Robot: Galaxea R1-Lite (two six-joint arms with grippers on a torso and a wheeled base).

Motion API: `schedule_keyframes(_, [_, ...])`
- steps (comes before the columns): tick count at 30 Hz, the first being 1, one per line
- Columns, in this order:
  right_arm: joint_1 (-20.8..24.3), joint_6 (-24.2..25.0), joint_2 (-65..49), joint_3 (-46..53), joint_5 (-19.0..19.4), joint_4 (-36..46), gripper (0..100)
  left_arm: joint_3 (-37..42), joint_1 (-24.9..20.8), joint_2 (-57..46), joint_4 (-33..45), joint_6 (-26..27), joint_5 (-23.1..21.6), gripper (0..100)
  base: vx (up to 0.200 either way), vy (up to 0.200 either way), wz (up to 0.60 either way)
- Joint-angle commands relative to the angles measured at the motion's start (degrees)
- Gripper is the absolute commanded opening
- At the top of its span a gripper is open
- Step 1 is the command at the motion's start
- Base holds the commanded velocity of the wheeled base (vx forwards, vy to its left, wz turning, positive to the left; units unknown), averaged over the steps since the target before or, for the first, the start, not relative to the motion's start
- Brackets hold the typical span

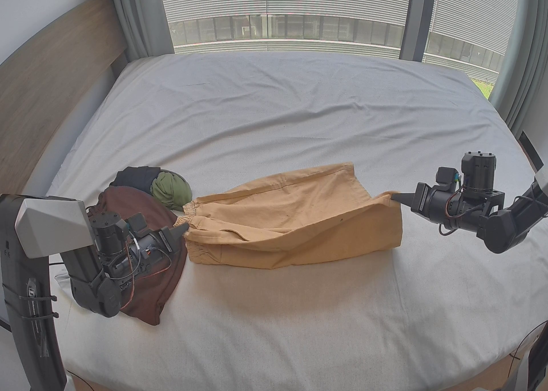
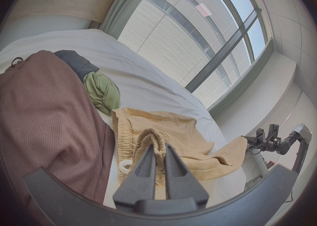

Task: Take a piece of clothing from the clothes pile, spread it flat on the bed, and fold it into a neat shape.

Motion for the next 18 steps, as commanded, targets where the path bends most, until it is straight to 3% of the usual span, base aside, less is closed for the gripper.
schedule_keyframes(1, [-0.64, 0.18, 1.56, -2.69, -0.08, -0.03, 0, -1.15, -0.03, -0.09, 0.01, -0.58, 0.78, 0, 0.0, 0.0, 0.0])
schedule_keyframes(8, [-0.73, 0.27, 4.81, -8.22, -0.08, 0.15, 0, -3.34, -0.03, 0.09, 0.01, -2.78, 4.3, 0, 0.0, 0.0, 0.0])
schedule_keyframes(18, [-0.64, 0.71, 7.36, -14.29, -0.08, 2.61, 0, -4.57, -0.03, 0.62, 0.01, -3.13, 4.74, 0, 0.0, 0.0, 0.0])
